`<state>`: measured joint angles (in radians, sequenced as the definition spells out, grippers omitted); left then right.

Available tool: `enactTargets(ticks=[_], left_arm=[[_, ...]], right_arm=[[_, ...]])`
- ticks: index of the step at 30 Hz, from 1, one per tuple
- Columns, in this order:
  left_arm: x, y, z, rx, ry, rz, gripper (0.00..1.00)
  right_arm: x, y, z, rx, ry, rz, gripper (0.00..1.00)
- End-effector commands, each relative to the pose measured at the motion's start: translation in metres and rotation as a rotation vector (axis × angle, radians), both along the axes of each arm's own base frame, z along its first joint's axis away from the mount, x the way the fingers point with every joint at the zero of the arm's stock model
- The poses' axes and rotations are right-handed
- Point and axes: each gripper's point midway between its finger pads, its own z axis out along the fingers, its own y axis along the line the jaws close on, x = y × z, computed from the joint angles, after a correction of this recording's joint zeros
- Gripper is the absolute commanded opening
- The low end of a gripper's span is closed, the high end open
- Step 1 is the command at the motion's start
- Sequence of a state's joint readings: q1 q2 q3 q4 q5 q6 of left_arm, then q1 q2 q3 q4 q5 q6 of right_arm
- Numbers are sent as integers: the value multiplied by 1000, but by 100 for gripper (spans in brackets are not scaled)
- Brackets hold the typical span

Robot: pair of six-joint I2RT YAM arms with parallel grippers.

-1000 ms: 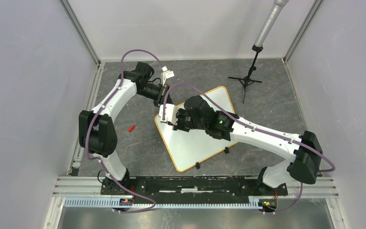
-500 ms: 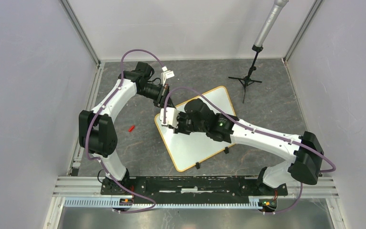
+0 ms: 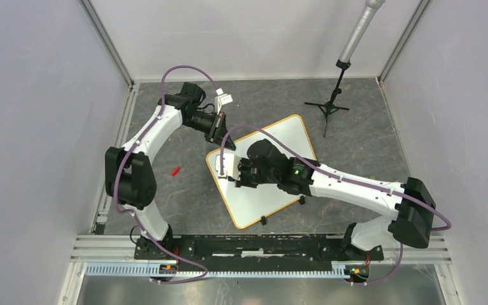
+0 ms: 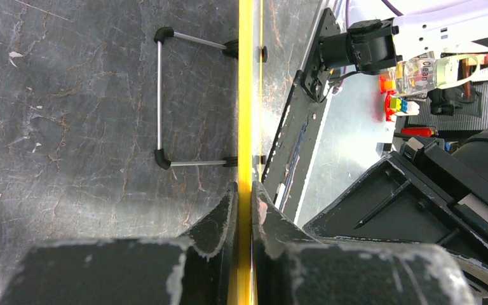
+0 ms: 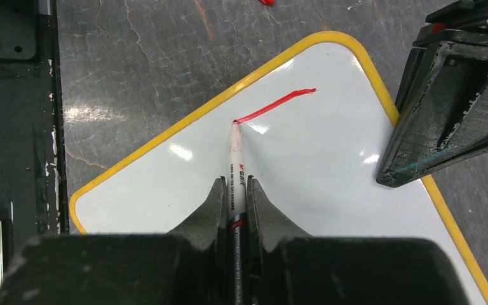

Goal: Write a sentence on the whiteboard

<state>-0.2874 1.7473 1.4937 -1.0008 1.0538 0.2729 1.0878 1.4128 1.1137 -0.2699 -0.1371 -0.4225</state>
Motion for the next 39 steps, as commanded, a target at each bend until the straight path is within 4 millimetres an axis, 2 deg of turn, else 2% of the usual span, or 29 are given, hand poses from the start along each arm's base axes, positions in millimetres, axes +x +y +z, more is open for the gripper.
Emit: enactTargets(ticks=[1,7,18,25,34,39], left_arm=[[-15,-7,-6,28,-12,-65,2],[-16,-7,-4,27,-15,-66,3],[-16,-7,-5,26,-15,-68,3],[-17,-7,-5,27,-15,-68,2],[-15,-7,-7,29,-9,-66,2],[-15,-7,-7,31,-9,-66,2]], right_arm=[[7,5,32,61,-43,-22,0],[15,14,53,114,-63,-45,0],[28,21,60,128,-85,-75,0],[37,23,59,117,-108,-103,0],[49,4,47,79,-111,-158,0],[46,-4,39,59,-98,-156,0]])
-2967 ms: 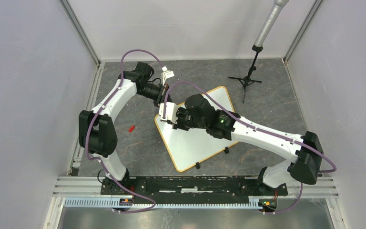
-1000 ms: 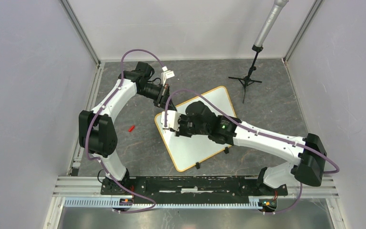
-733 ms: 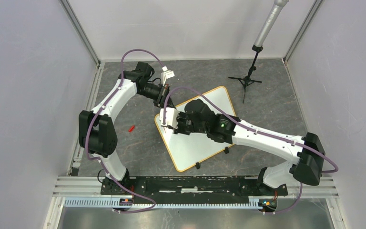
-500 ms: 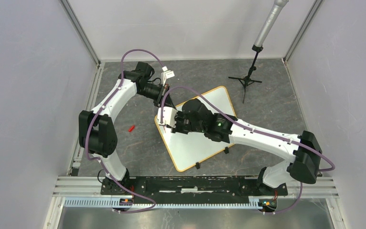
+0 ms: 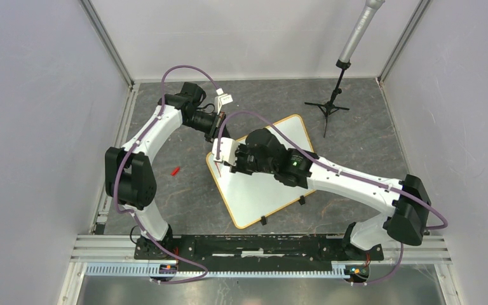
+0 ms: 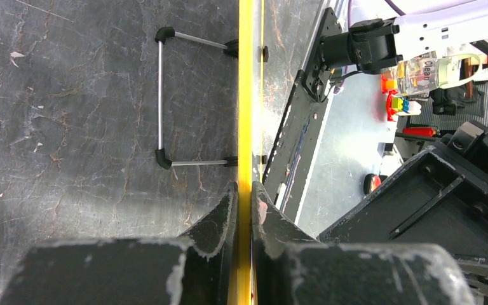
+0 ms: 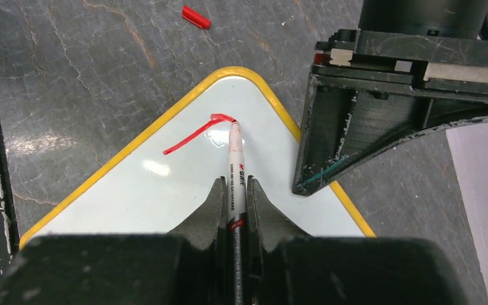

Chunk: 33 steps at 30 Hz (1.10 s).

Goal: Write a sentence on the whiteboard

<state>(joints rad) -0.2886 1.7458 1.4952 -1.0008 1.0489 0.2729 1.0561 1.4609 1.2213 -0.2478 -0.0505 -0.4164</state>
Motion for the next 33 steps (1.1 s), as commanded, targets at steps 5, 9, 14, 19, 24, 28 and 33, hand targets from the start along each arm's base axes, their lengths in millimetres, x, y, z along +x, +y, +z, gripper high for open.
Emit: enactTargets(ticks=[5,9,14,19,24,28,33], left_arm=[[-14,-7,-8,31,-4,-66,2],[-14,-7,-9,33,-3,-64,2],[-14,-7,-9,32,-2,-65,2],[-14,-8,-9,32,0,-66,3],[-14,-7,-8,31,-5,-64,2],[-14,-7,-9,32,-3,-65,2],[-14,-7,-8,31,-3,-66,3]], right_arm=[[4,-19,-3,-15,-11,-43,0],[0,-25,-10,-36,1,-40,0],[-10,-27,-19,-49,33,-10,0],[-22,-19,-22,-49,54,33,0],[-33,-10,-25,-49,69,64,0],[-39,-5,-29,-58,75,80,0],[-38,0,-22,-47,65,84,0]])
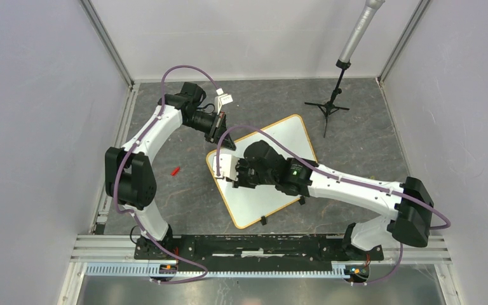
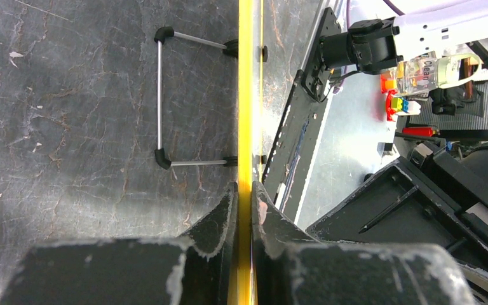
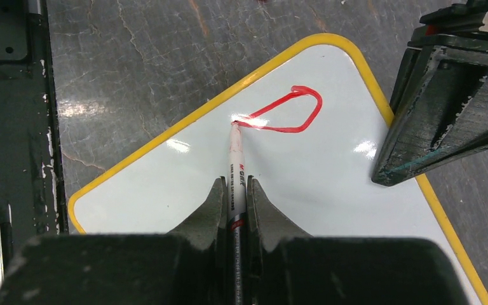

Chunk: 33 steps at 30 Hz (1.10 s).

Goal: Write a sentence on the whiteboard

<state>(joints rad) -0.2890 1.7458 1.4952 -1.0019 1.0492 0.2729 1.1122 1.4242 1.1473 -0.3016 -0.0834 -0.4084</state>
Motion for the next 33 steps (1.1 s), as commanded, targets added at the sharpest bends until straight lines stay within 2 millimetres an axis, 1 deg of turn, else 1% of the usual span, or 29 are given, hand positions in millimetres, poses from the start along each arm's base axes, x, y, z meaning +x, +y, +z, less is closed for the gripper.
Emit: enactTargets(ticks=[1,4,7,10,13,25,33], left_arm=[[-13,-7,-8,31,-4,-65,3],[-13,-7,-9,31,-2,-66,2],[-14,-8,-9,29,-1,-67,2],[-14,-8,-7,29,-5,-67,2],[-14,-8,-7,28,-6,-66,2],[-14,-7,-8,31,-3,-64,2],[-13,-8,-8,31,-3,-65,2]], right_arm=[[0,7,10,29,-2,4,0],[2,8,25,51,-24,2,0],[8,2,41,76,-54,-15,0],[17,-5,48,83,-68,-43,0],[24,-9,46,74,-80,-65,0],[31,-3,42,76,-79,-78,0],[37,-16,36,50,-82,-107,0]])
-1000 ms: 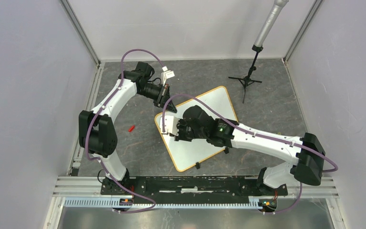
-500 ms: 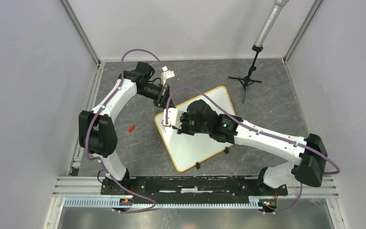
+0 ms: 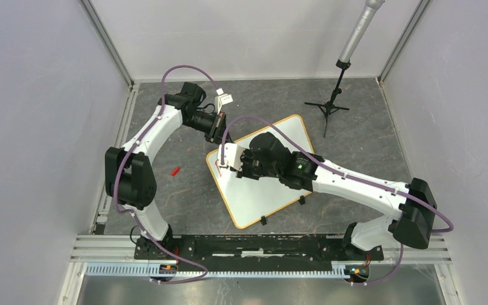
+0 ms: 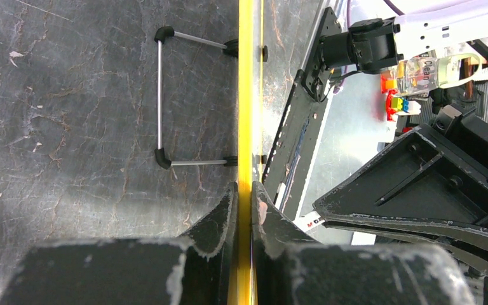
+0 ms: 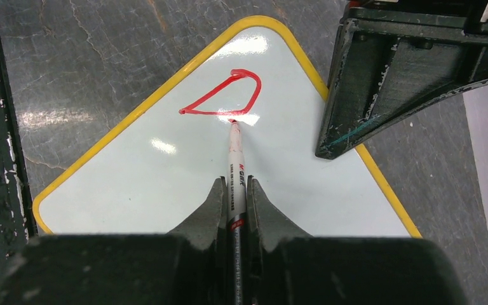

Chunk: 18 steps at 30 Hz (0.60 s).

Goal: Write a sentence on the whiteboard

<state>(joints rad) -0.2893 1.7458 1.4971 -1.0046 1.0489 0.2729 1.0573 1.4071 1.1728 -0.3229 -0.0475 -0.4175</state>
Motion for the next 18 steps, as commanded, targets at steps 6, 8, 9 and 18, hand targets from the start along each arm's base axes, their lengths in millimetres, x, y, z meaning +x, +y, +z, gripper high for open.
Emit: enactTargets(ticks=[6,8,9,18], left_arm=[[-13,-8,-9,32,-3,-65,2],[-13,-7,-9,33,-4,-64,2],[-13,-8,-9,33,-4,-63,2],[-13,-8,-9,32,-3,-65,2]], right_arm=[[1,-5,7,19,-8,-2,0],[-2,-6,3,13,7,5,0],[-4,-6,0,11,15,7,0],[-16,-6,-4,17,33,32,0]])
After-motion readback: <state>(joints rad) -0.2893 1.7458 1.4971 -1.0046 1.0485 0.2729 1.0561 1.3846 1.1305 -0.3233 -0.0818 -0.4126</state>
